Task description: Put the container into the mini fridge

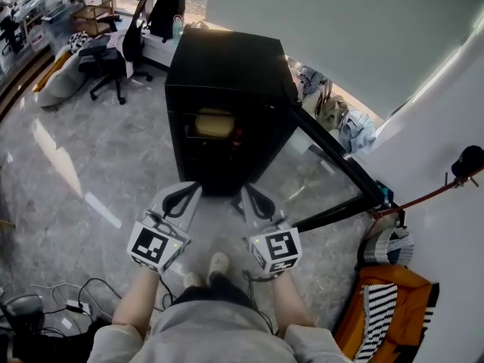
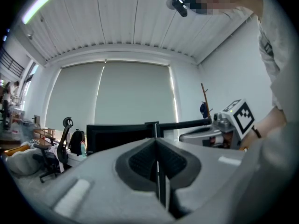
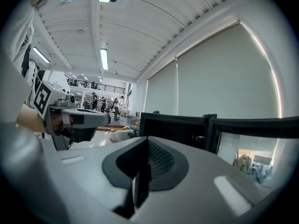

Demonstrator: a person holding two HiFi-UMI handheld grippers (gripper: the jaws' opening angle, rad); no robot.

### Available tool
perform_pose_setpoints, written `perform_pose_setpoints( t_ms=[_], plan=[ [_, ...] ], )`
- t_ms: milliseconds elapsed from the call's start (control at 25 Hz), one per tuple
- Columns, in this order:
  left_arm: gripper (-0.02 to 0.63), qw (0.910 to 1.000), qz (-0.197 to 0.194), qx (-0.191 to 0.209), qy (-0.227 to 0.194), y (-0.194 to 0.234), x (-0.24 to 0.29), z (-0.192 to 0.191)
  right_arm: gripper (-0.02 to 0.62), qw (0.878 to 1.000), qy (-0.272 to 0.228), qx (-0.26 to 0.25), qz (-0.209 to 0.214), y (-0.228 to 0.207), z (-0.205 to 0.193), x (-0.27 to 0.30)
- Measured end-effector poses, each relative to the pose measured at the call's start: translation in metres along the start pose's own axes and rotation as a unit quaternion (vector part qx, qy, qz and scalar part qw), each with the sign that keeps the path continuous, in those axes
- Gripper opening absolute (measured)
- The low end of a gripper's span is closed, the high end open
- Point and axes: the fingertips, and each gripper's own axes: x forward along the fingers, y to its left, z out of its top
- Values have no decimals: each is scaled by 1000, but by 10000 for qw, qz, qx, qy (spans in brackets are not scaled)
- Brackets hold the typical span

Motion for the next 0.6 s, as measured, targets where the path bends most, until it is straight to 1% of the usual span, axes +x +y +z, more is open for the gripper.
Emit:
perform_pose_setpoints(
  t_ms=[160, 280, 600],
  plan=[
    [2, 10000, 13, -46, -36, -3, -8, 5, 2, 9999, -85, -14, -81, 5, 6, -11],
    [2, 10000, 3, 10, -97, -6, -15, 11, 2, 9998, -141, 14, -123, 11, 11, -18],
    [2, 9997, 52, -3, -223, -11, -31, 17, 2, 9995, -270, -36, -180, 23, 15, -35]
  ],
)
